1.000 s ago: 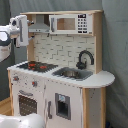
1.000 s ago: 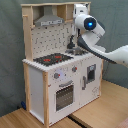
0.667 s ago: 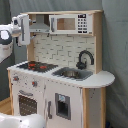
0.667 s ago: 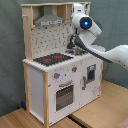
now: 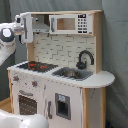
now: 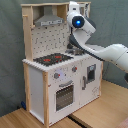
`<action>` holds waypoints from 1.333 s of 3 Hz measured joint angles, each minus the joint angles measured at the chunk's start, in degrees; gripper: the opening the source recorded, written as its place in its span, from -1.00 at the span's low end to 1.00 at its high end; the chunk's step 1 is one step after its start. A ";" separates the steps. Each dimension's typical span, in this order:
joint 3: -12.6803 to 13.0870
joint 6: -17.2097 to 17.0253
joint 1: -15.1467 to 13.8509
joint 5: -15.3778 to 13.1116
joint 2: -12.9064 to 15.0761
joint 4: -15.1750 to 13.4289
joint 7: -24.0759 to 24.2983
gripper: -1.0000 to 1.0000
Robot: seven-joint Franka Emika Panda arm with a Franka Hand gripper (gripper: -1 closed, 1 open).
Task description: Play with the kitchen
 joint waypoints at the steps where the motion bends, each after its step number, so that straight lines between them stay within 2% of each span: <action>1: -0.01 -2.42 -3.81 0.00 -0.02 4.15 0.86 1.00; 2: 0.00 -4.74 -8.08 0.00 -0.04 7.45 1.29 1.00; 3: 0.00 -6.85 -10.57 -0.85 -0.08 7.45 1.29 1.00; 4: 0.00 -6.87 -10.73 -0.95 -0.08 7.45 1.29 -1.00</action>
